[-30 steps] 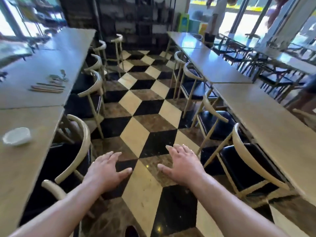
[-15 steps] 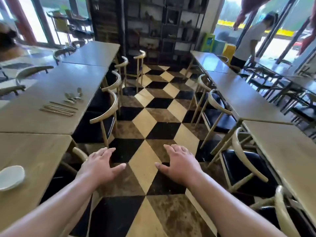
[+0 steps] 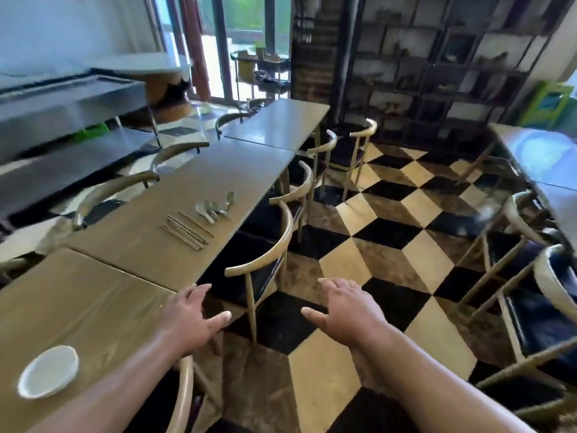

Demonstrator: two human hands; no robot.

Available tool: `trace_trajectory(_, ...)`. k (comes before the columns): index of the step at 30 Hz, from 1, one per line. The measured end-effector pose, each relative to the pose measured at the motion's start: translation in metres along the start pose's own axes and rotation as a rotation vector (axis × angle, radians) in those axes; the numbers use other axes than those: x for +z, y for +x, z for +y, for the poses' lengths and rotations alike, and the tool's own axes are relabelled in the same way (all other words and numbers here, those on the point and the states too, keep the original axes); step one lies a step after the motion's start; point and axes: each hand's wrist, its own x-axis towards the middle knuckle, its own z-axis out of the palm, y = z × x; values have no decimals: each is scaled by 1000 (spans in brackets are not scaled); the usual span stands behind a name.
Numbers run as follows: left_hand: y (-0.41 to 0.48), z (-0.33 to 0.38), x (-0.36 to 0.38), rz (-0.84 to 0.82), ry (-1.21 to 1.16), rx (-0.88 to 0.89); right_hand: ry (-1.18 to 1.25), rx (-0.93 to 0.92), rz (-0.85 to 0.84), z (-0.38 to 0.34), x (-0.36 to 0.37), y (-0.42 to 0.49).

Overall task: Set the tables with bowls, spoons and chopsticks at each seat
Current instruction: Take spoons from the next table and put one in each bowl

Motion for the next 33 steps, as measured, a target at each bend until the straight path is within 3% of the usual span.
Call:
trace_trajectory(11,150,-21,-24,18,-33,-169,-60,-318,-68,-97,-18,223)
trace_trajectory(19,298,-58,-41,-43,-42,-242,-85,-280,-202,-141,-16,374)
trace_trajectory(26,395,-49,-51,-74,-14,-282,-17,-271,-268,-163,-5,484)
trace_trajectory(33,499,-42,-35,-108,-72,-504,3,-300,-392,-175,36,624)
